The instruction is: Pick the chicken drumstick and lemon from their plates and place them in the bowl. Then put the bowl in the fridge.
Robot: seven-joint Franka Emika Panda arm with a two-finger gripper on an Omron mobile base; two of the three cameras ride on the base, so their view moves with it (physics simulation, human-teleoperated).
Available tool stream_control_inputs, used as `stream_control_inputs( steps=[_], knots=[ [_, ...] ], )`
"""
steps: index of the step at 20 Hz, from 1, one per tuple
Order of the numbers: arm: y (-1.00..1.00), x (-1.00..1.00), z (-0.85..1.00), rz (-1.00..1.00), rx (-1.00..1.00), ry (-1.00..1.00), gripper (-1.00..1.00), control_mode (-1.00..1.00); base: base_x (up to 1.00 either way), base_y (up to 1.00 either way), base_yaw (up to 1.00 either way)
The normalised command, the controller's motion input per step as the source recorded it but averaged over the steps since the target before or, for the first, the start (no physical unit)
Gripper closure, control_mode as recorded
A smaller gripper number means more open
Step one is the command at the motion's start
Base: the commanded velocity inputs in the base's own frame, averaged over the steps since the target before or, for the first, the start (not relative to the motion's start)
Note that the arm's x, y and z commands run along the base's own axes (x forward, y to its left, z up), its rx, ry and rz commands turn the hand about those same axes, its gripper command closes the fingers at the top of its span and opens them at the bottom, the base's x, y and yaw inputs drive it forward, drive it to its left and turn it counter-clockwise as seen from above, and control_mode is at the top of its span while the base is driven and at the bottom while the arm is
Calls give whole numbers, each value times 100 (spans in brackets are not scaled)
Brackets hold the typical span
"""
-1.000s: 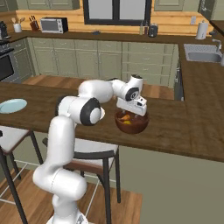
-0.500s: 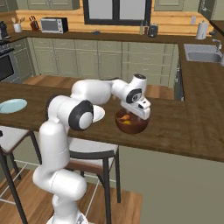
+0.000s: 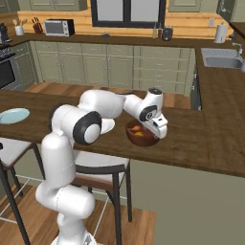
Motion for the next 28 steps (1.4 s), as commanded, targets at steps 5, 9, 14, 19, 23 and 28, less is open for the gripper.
stream_control_inputs(
  steps=[5,9,14,19,23,28],
  knots=[
    [-6,1,-36,0,0,1,-100,-100,0,0,0],
    [0,9,-37,0,0,0,-100,-100,0,0,0],
    [0,27,-22,0,0,0,-100,-100,0,0,0],
    [5,10,-28,0,0,-4,100,-100,0,0,0],
    [18,2,-30,0,0,-1,100,-100,0,0,0],
    [29,-28,24,1,-5,0,100,-100,0,0,0]
  ],
)
